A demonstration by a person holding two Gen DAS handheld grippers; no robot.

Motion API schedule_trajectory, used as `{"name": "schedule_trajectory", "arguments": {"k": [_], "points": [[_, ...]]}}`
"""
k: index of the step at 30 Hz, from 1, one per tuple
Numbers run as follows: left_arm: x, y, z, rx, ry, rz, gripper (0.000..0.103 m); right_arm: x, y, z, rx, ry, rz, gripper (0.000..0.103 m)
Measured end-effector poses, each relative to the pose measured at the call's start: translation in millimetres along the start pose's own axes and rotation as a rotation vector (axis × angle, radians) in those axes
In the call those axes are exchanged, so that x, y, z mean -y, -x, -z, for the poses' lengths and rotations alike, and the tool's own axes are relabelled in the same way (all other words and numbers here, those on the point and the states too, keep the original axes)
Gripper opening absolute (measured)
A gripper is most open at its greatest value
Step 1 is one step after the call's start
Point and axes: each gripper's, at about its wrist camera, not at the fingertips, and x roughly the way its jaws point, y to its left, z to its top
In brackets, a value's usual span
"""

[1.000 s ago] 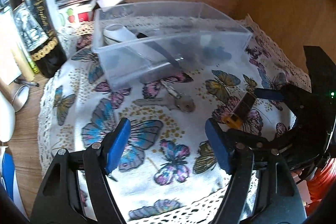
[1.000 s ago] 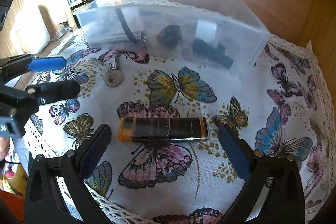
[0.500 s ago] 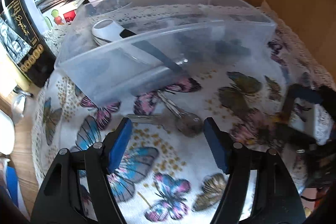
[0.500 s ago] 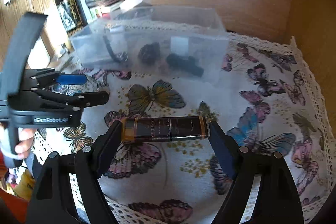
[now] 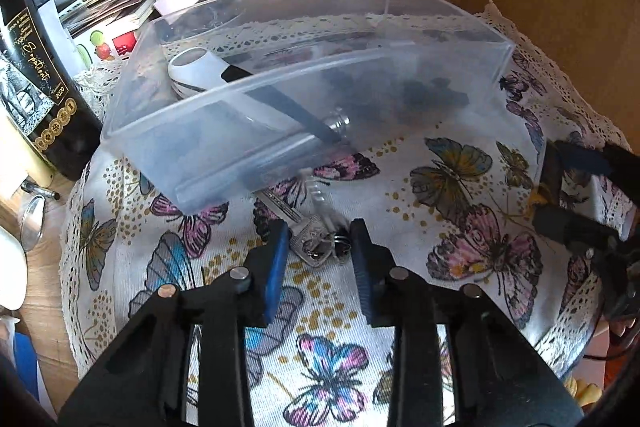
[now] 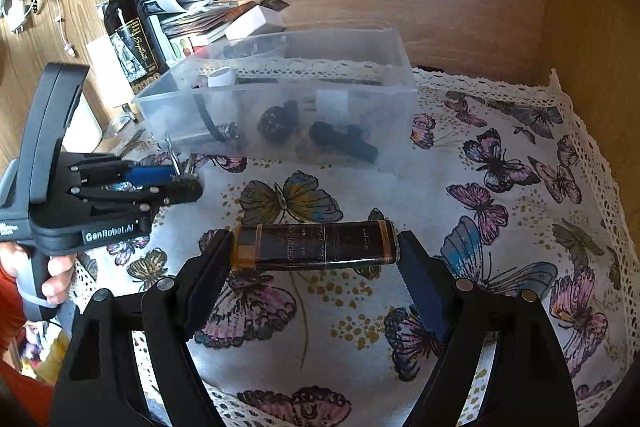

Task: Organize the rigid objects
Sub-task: 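Grasp the black bar with orange end with the right tool while the left tool grasps the silver keys, then drop the black bar into the box with the right tool while the left tool drops the keys in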

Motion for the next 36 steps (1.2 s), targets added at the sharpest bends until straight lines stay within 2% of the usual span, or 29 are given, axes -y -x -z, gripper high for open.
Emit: {"name": "schedule_trajectory", "arguments": {"k": [5, 12, 24, 30, 36], "points": [[0, 18, 15, 0.015, 0.002, 0.023, 0.030, -2, 2, -5, 0.017, -0.003, 0.003, 0.080], [-3, 54, 20, 0.095, 0.013, 0.036, 0.030, -3, 9, -16, 0.050, -0.009, 0.014, 0.080], [-23, 105, -14, 0.273, 0.052, 0.019, 0.030, -6, 23, -63, 0.163, -0.006, 0.032, 0.080], [-41, 104, -36, 0.311, 0.087, 0.001, 0.030, -10, 14, -88, 0.184, -0.005, 0.033, 0.080], [-53, 81, -46, 0.280, 0.117, -0.009, 0.030, -14, -15, -105, 0.142, -0.009, 0.014, 0.080]]}}
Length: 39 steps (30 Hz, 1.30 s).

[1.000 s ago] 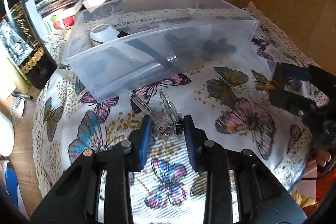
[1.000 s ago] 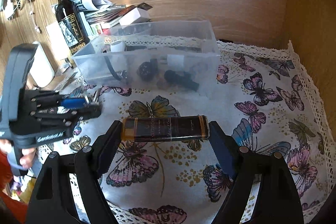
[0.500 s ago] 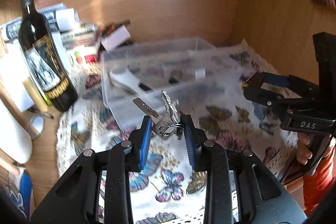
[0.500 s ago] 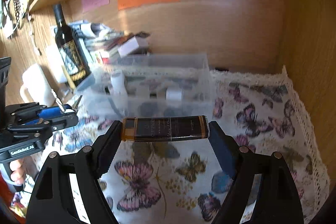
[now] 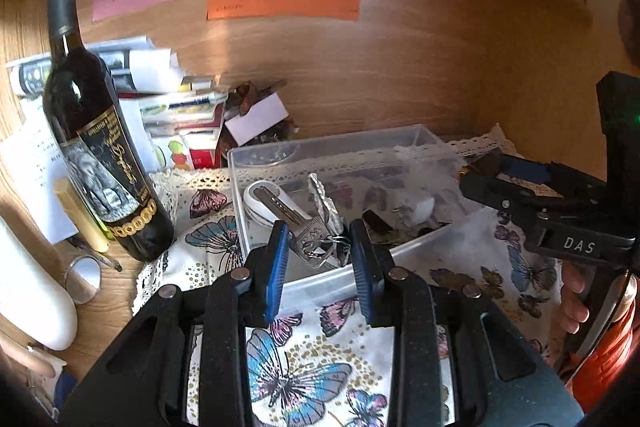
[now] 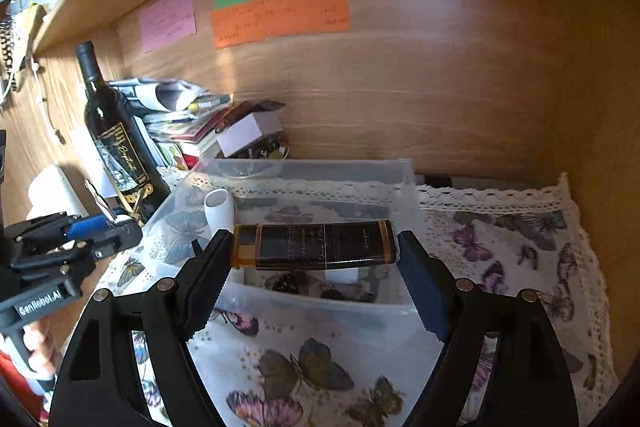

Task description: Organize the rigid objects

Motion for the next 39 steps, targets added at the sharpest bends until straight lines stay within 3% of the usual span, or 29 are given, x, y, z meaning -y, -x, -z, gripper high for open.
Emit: {"name": "schedule_trajectory", "arguments": {"k": [8, 9, 10, 20, 26, 29, 31, 33, 39], "points": [[-10, -31, 3, -0.060, 0.035, 0.017, 0.030, -8, -49, 5, -0.071, -0.001, -0.013, 0.080], [-11, -33, 3, -0.063, 0.037, 0.021, 0.023, -9, -53, 6, -0.081, 0.003, -0.011, 0.080], [-12, -36, 3, -0.071, 0.039, 0.025, 0.023, -9, -56, 7, -0.087, 0.005, -0.007, 0.080], [-10, -26, -1, -0.041, 0.044, 0.029, 0.025, -11, -48, 3, -0.079, 0.008, -0.014, 0.084], [-8, 8, -4, 0.030, 0.045, 0.028, 0.037, -13, -2, -2, 0.020, 0.016, -0.017, 0.085], [0, 34, -5, 0.095, 0.025, 0.011, 0.047, -14, 28, -1, 0.096, 0.021, -0.019, 0.090], [5, 52, -4, 0.145, 0.015, 0.001, 0.060, -15, 50, 2, 0.155, 0.024, -0.010, 0.097], [9, 70, -2, 0.187, 0.014, 0.011, 0.066, -17, 71, 6, 0.212, 0.033, 0.003, 0.103], [24, 110, 7, 0.281, 0.006, 0.007, 0.092, -26, 118, 18, 0.325, 0.042, 0.034, 0.103]]}}
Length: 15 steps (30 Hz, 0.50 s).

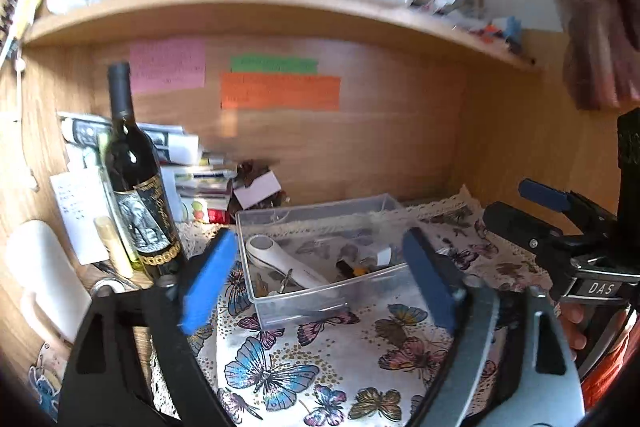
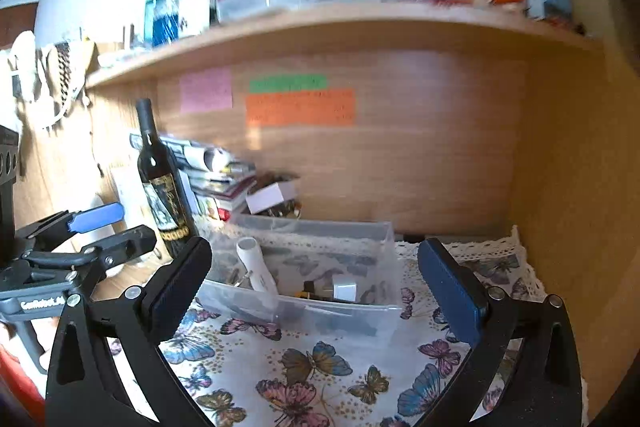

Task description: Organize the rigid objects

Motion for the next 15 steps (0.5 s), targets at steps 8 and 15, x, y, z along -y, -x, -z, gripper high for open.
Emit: {"name": "schedule_trajectory", "arguments": {"k": [8, 15], "points": [[13, 33, 3, 0.068, 0.000, -0.024, 0.101, 1, 23, 9, 0.035, -0.028, 0.019, 0.103], [20, 46, 6, 0.089, -0.002, -0.027, 0.101, -4, 41, 13, 0.064, -0.023, 0.021, 0.103]]}}
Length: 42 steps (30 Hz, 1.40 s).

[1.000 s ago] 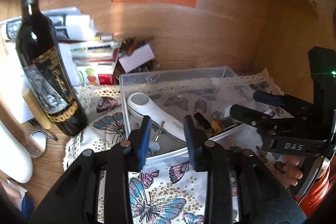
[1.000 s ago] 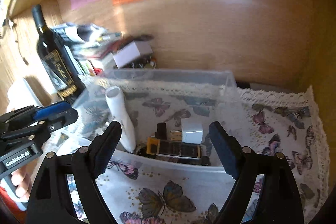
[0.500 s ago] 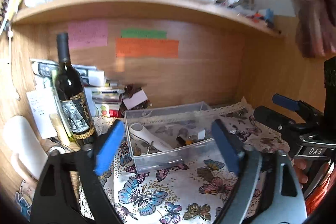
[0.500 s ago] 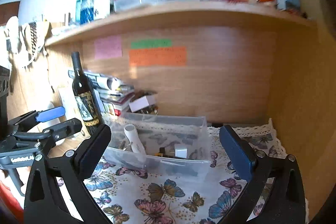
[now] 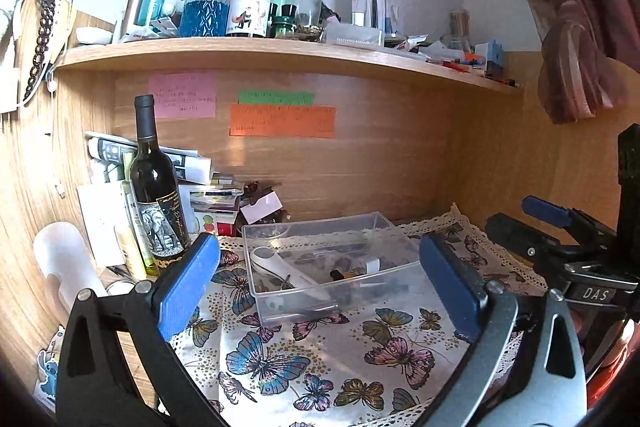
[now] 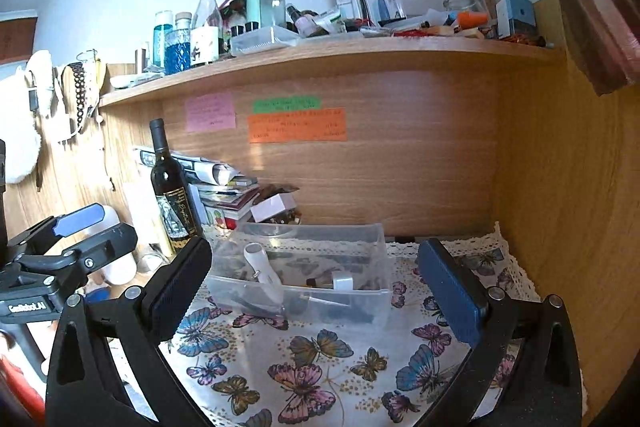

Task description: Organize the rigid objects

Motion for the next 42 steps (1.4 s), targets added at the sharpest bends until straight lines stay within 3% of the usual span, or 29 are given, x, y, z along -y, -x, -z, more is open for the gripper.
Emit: {"name": "schedule_trajectory", "arguments": {"k": [42], "points": [[4, -1, -1, 0.004, 0.002, 0.012, 0.103, -8, 11, -3, 0.047, 0.014, 0.022, 0.103]]}}
